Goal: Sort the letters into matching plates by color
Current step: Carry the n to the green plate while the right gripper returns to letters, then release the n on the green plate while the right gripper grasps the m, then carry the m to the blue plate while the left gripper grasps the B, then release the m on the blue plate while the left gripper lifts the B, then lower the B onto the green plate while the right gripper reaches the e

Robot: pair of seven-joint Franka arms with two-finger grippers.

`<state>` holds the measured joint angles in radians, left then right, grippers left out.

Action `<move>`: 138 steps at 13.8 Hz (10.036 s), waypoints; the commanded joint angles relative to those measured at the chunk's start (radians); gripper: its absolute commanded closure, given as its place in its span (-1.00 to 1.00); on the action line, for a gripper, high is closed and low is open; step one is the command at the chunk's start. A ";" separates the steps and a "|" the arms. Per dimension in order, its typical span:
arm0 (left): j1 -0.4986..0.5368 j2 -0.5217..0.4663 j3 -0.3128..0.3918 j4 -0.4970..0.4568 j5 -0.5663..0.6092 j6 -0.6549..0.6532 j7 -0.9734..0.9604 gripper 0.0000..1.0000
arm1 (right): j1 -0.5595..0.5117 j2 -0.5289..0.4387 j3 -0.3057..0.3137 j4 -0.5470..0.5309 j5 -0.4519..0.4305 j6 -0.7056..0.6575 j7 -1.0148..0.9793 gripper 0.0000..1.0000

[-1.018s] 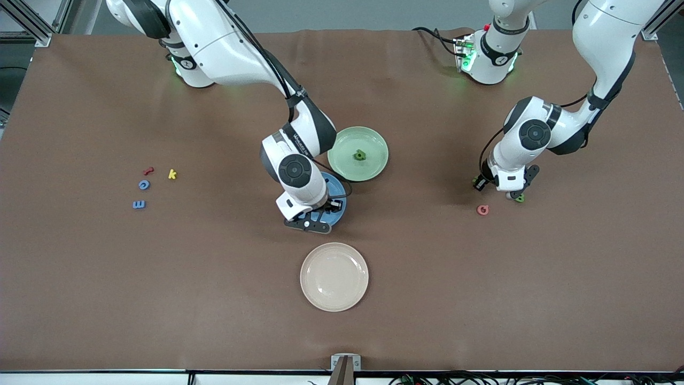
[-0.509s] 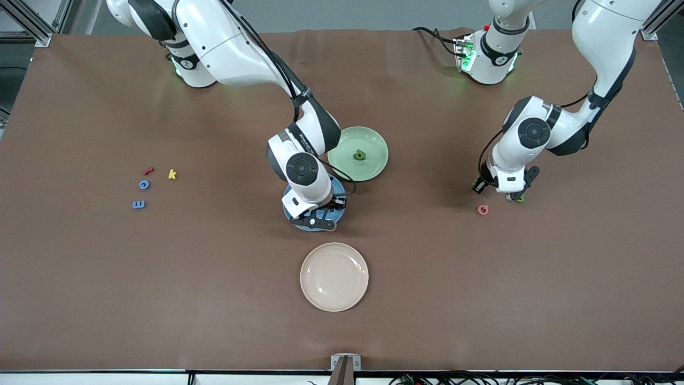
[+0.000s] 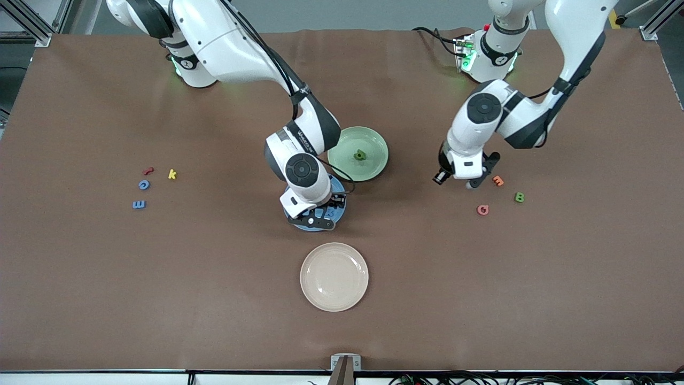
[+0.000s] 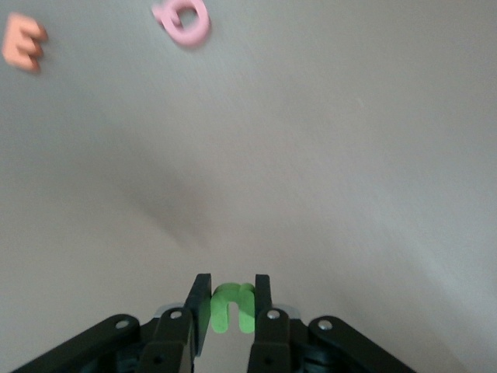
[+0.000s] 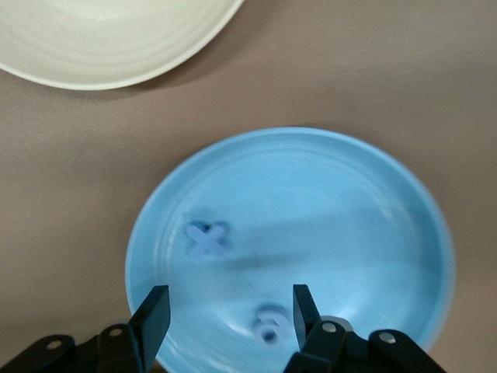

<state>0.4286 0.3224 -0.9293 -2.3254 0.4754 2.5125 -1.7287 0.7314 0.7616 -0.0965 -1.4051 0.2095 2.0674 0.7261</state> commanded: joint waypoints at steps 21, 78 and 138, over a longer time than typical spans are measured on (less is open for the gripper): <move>-0.665 0.254 0.239 0.288 0.157 -0.046 -0.479 0.95 | -0.819 -0.334 0.003 -0.420 -0.194 0.040 -0.925 -0.88; 0.590 0.220 0.010 0.038 0.359 -0.037 1.509 -0.48 | -0.526 -0.369 0.012 -0.430 -0.185 -0.059 -0.675 0.64; -0.534 0.316 0.072 0.324 0.137 -0.155 0.264 0.95 | -0.872 -0.493 0.003 -0.629 -0.205 0.123 -1.247 -0.99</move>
<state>-0.0672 0.6184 -0.8886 -2.0380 0.6113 2.3616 -1.4422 -0.1015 0.3214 -0.1153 -1.9324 0.0333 2.0964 -0.4268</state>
